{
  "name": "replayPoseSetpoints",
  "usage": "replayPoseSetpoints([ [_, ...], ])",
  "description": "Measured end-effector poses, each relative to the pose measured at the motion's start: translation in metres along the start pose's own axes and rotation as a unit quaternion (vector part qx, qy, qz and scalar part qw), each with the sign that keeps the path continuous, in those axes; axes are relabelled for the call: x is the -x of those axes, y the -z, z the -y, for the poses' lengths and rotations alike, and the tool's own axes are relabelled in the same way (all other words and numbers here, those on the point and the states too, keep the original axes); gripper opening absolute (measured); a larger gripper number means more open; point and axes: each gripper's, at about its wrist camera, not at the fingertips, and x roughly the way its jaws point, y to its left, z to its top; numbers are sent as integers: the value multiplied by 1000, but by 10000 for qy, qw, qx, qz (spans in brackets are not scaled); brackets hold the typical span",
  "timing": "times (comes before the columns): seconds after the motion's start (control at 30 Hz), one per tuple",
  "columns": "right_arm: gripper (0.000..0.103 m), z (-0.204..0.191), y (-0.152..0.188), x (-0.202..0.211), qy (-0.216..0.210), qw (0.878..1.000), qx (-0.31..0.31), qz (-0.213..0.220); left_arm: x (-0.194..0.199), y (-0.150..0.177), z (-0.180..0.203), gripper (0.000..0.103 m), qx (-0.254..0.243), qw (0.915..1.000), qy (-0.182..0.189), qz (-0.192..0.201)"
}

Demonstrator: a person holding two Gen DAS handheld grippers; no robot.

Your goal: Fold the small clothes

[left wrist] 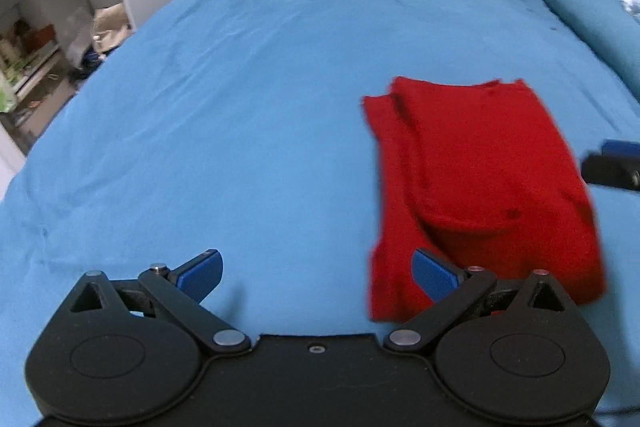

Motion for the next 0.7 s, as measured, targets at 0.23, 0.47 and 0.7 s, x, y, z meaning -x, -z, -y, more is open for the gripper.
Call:
replayPoseSetpoints([
  [0.23, 97, 21, 69, 29, 909, 9947, -73, -470, 5, 2, 53, 101, -223, 9976, 656, -15],
  [0.47, 95, 20, 116, 7, 1577, 9847, -263, -695, -35, 6, 92, 89, -131, 9988, 458, -133],
  [0.7, 95, 20, 113, -5, 1717, 9831, -398, -498, -55, 2, 95, 87, 225, 9991, 311, -154],
])
